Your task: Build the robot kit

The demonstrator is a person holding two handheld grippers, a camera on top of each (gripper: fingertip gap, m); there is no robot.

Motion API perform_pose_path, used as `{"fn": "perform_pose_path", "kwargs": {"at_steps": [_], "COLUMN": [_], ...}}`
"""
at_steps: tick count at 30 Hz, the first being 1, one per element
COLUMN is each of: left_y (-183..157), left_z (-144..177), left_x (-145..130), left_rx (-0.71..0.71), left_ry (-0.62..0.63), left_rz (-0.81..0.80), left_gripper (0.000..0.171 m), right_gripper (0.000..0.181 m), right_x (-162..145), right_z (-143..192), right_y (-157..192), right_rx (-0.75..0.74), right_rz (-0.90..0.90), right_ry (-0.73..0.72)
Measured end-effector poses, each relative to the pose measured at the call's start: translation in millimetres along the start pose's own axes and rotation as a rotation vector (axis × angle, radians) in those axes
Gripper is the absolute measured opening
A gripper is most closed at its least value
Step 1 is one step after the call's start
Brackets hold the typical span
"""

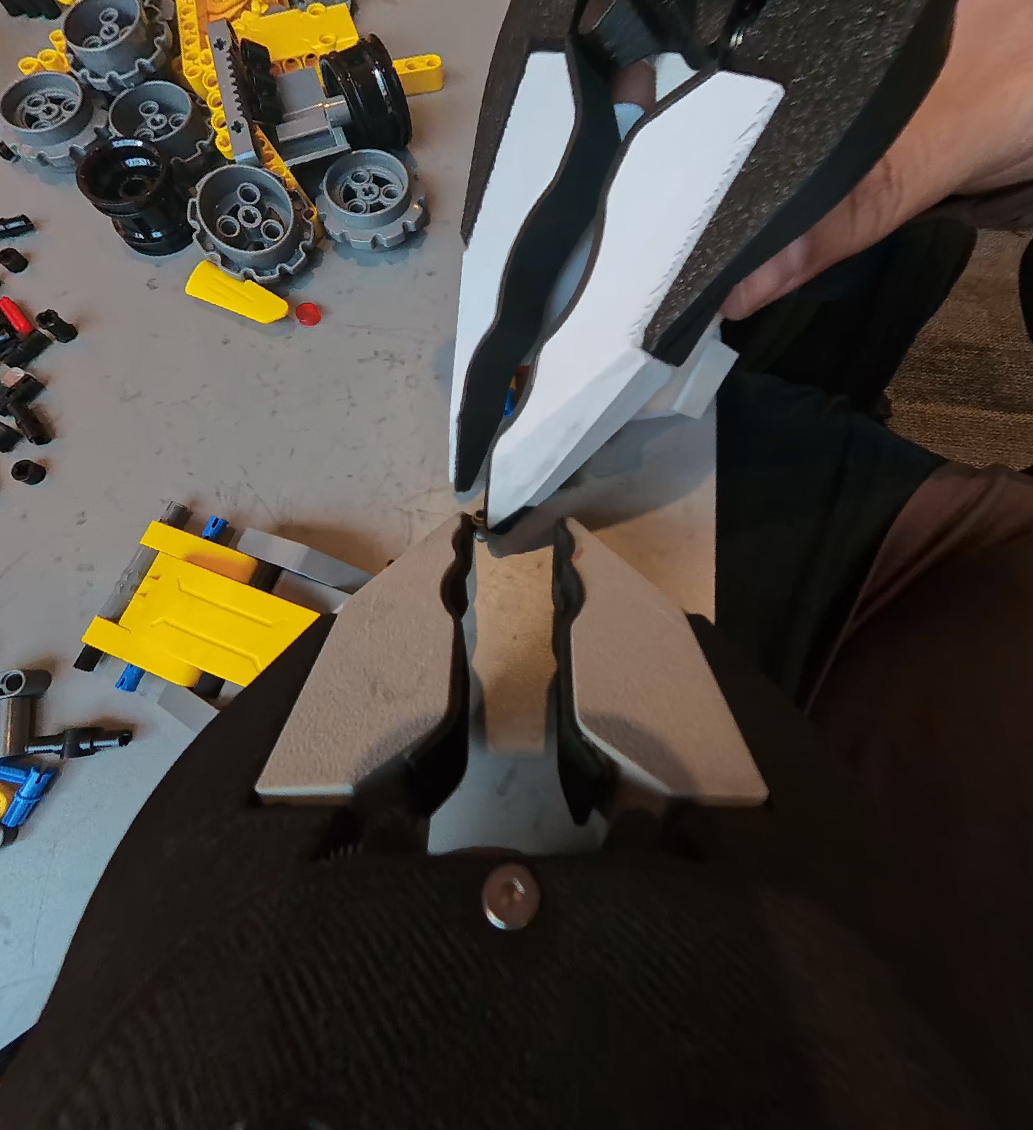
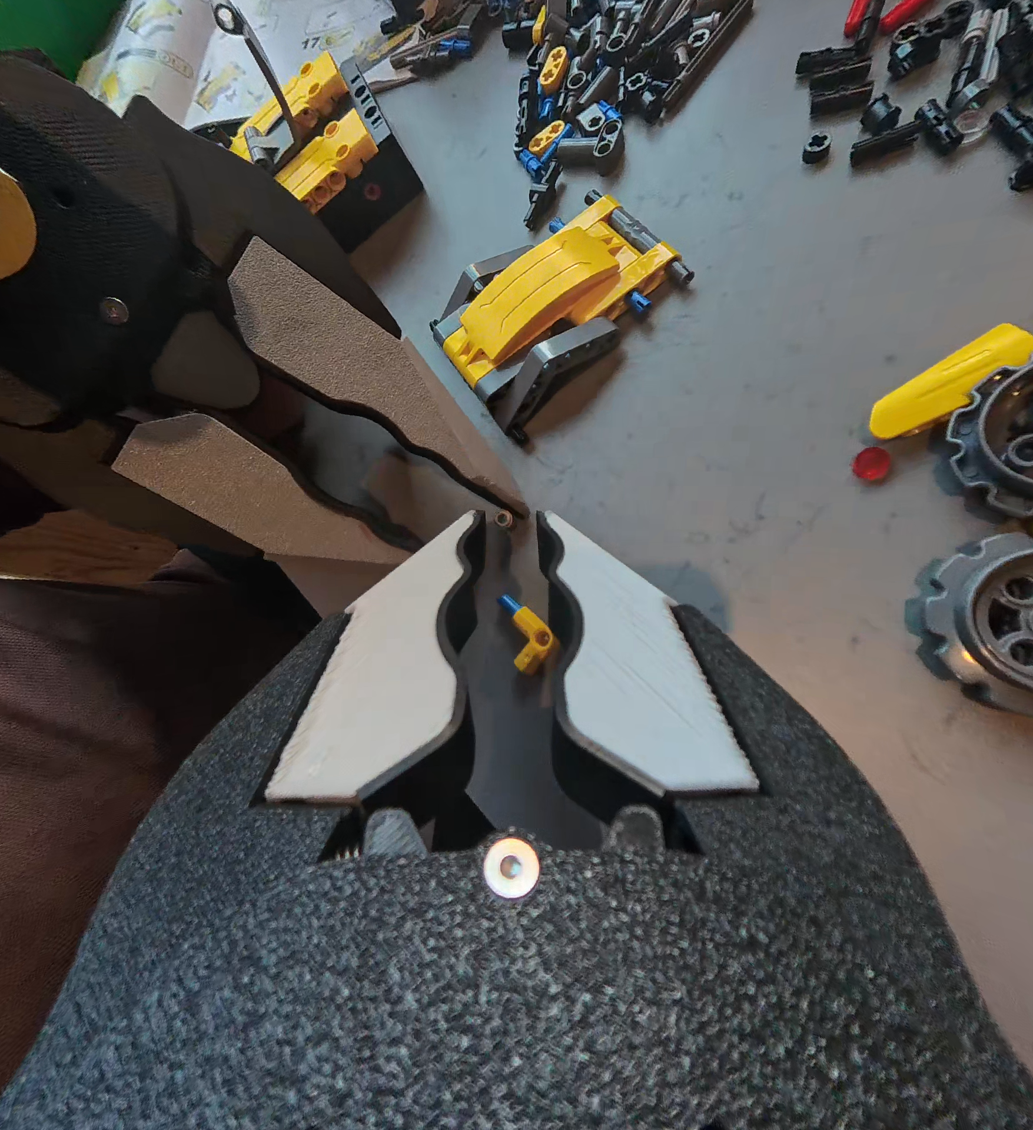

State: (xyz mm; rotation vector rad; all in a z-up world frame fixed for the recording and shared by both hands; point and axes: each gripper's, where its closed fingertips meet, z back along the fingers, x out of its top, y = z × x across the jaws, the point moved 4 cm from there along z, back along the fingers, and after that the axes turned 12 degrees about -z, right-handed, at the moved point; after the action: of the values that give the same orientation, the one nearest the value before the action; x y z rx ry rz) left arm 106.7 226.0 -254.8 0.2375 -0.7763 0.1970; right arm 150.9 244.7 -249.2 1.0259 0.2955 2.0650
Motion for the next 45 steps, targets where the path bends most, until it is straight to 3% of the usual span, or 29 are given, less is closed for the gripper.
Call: {"fn": "perform_pose_path", "kwargs": {"at_steps": [15, 18, 23, 30, 37, 45], "left_y": [-0.4, 0.6, 0.1, 0.7, 3.0, 4.0], "left_z": [-0.1, 0.1, 2.5, 17.5, 27.5, 26.9], "left_x": [0.0, -0.3, 2.6, 18.4, 27.1, 27.0], "left_rx": [0.010, 0.020, 0.092, 0.246, 0.269, 0.261], "left_ry": [0.002, 0.004, -0.007, -0.139, -0.218, -0.219], "left_rz": [0.002, 0.006, -0.058, -0.157, -0.136, -0.118], "left_gripper": [0.030, 0.032, 0.025, 0.013, 0.006, 0.002], "right_gripper": [0.004, 0.004, 0.004, 0.004, 0.004, 0.004], "right_x": [1.0, 3.7, 9.9, 10.4, 9.9, 10.2], "right_z": [-0.8, 5.0, 19.7, 27.2, 26.5, 27.4], "right_y": [0.1, 0.8, 7.2, 11.1, 10.0, 10.5], "right_rx": [-0.045, 0.022, 0.260, 0.494, 0.508, 0.511], "right_rz": [0.072, 0.015, -0.170, -0.369, -0.394, -0.392], "right_ry": [-0.020, -0.044, -0.104, -0.107, -0.116, -0.131]}}
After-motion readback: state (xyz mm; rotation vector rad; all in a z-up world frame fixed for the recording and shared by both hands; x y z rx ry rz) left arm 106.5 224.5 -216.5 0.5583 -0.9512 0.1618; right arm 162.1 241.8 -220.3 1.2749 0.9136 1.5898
